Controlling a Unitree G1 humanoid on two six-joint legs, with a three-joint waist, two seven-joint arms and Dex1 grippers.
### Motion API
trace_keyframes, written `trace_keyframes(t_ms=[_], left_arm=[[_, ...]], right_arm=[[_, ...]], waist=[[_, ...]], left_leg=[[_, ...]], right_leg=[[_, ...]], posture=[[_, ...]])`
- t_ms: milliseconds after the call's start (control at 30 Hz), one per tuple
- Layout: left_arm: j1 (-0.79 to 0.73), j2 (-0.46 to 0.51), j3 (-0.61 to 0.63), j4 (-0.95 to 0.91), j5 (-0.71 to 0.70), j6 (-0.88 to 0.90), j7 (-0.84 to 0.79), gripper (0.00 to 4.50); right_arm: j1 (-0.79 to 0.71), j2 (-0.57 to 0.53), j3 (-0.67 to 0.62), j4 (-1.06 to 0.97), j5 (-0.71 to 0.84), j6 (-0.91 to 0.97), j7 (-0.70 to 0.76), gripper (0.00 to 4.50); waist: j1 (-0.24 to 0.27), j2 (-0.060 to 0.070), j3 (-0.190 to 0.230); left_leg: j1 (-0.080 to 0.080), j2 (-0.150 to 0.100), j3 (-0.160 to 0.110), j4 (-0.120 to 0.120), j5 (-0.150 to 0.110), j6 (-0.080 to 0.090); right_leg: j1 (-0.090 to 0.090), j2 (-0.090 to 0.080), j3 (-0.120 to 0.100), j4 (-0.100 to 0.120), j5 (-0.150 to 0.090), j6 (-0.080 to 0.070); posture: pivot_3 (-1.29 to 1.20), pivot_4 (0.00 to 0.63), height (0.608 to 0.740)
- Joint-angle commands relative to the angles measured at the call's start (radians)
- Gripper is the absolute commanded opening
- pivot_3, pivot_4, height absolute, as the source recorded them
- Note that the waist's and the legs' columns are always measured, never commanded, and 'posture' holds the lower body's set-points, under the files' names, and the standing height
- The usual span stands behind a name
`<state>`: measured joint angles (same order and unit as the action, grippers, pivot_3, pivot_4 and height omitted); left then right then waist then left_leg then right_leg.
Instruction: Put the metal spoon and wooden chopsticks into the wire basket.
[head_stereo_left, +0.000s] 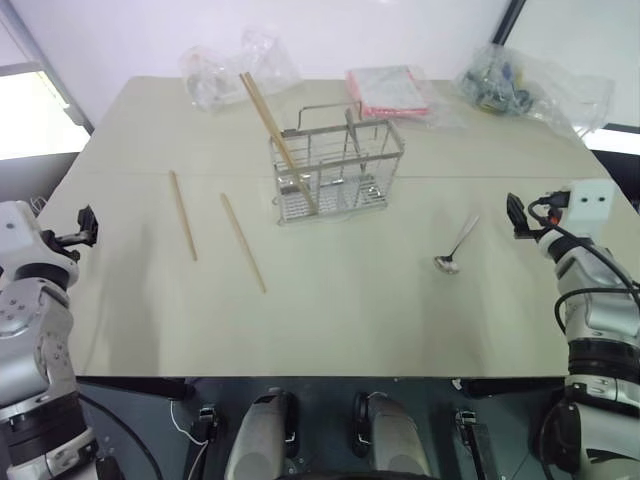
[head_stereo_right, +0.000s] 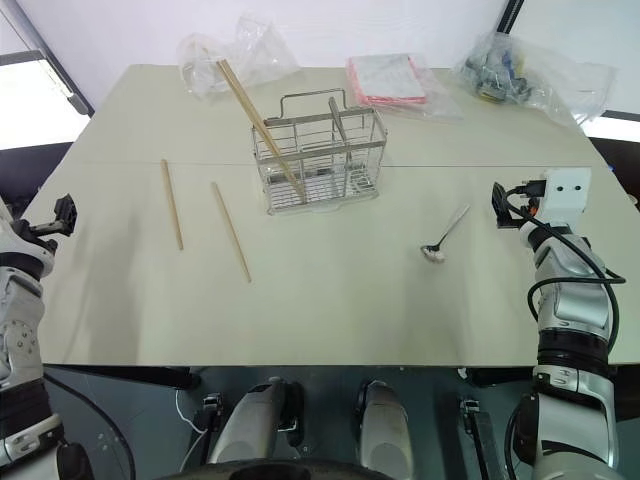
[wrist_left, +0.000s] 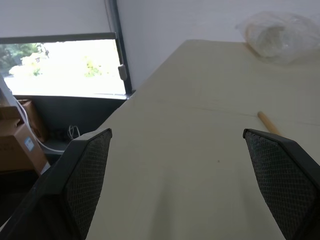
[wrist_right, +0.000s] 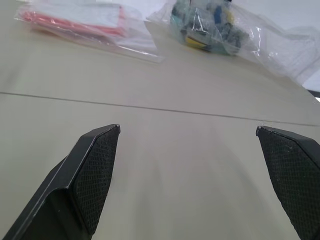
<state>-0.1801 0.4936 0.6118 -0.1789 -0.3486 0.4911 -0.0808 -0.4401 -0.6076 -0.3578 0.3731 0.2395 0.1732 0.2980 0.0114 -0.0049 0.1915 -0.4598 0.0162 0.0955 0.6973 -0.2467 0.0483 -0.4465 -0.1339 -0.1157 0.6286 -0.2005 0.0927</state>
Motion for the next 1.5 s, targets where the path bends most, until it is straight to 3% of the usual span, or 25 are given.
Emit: trace_keyframes(t_ms=[33, 233, 367, 533, 733, 833, 1000, 1333, 1433, 1500], left_arm=[[-0.023, 0.039, 0.016, -0.038, -0.019, 0.002, -0.019, 4.42], [-0.061, 0.112, -0.094, -0.163, -0.132, 0.119, -0.168, 4.42], [-0.124, 0.141, -0.144, -0.308, -0.406, 0.306, -0.292, 4.42], [-0.174, 0.242, -0.267, -0.406, -0.546, 0.390, -0.450, 4.42], [-0.264, 0.248, -0.386, -0.398, -0.575, 0.410, -0.494, 4.42], [-0.293, 0.246, -0.413, -0.390, -0.576, 0.410, -0.503, 4.42], [-0.325, 0.237, -0.422, -0.401, -0.593, 0.420, -0.480, 4.42], [-0.293, 0.239, -0.383, -0.451, -0.642, 0.426, -0.402, 4.42], [-0.291, 0.241, -0.377, -0.454, -0.649, 0.423, -0.388, 4.50], [-0.296, 0.238, -0.373, -0.449, -0.654, 0.420, -0.378, 4.50]], right_arm=[[-0.040, -0.040, 0.005, -0.027, -0.009, -0.010, 0.033, 4.50], [-0.180, -0.125, 0.093, 0.061, -0.039, -0.047, 0.207, 4.50], [-0.301, -0.225, 0.234, 0.138, -0.079, -0.157, 0.529, 4.50], [-0.517, -0.293, 0.451, 0.367, -0.242, -0.489, 0.861, 4.50], [-0.716, -0.289, 0.723, 0.649, -0.506, -0.913, 1.107, 4.50], [-0.782, -0.273, 0.851, 0.751, -0.663, -1.073, 1.099, 4.50], [-0.868, -0.209, 0.998, 0.857, -0.880, -1.166, 0.922, 4.50], [-0.914, -0.106, 1.099, 0.938, -1.045, -1.196, 0.738, 4.50], [-0.915, -0.088, 1.102, 0.953, -1.050, -1.208, 0.756, 3.60], [-0.913, -0.072, 1.096, 0.960, -1.041, -1.220, 0.778, 2.61]], waist=[[-0.001, 0.000, 0.000], [-0.001, 0.001, 0.000], [-0.002, 0.000, 0.001], [-0.012, 0.003, 0.002], [-0.025, 0.002, 0.003], [-0.026, 0.003, 0.003], [-0.030, 0.003, 0.003], [-0.032, 0.002, 0.002], [-0.032, 0.001, 0.002], [-0.033, 0.001, 0.002]], left_leg=[[0.000, 0.000, 0.000, 0.000, 0.000, 0.000], [0.000, 0.000, 0.000, 0.000, 0.000, 0.000], [0.000, 0.000, 0.000, 0.000, 0.000, 0.000], [0.000, 0.000, 0.001, 0.000, 0.004, -0.005], [0.000, -0.001, 0.000, -0.001, 0.005, -0.007], [0.000, -0.001, 0.000, -0.001, 0.005, -0.007], [0.000, -0.001, -0.001, -0.001, 0.007, -0.010], [0.005, -0.001, -0.001, -0.001, 0.007, -0.012], [0.011, -0.001, -0.001, -0.002, 0.007, -0.013], [0.016, -0.001, -0.001, -0.004, 0.006, -0.014]], right_leg=[[0.000, 0.000, 0.000, 0.000, 0.000, 0.000], [0.000, 0.000, 0.000, 0.000, 0.000, 0.000], [0.000, 0.000, 0.000, 0.000, 0.000, 0.000], [0.000, 0.001, 0.000, 0.000, 0.001, 0.002], [0.000, 0.001, 0.000, 0.000, 0.001, 0.003], [0.000, 0.001, 0.000, 0.000, 0.001, 0.003], [0.000, 0.001, 0.001, 0.000, 0.001, 0.003], [0.004, 0.001, 0.001, 0.001, -0.001, 0.000], [0.008, 0.001, 0.001, 0.001, -0.001, -0.001], [0.012, 0.001, 0.001, 0.001, -0.002, -0.001]], posture=[[0.00, 0.150, 0.699], [0.00, 0.150, 0.699], [0.00, 0.150, 0.699], [0.00, 0.150, 0.699], [0.00, 0.150, 0.699], [0.00, 0.150, 0.699], [0.00, 0.150, 0.699], [0.00, 0.150, 0.699], [0.00, 0.150, 0.699], [0.00, 0.150, 0.699]])
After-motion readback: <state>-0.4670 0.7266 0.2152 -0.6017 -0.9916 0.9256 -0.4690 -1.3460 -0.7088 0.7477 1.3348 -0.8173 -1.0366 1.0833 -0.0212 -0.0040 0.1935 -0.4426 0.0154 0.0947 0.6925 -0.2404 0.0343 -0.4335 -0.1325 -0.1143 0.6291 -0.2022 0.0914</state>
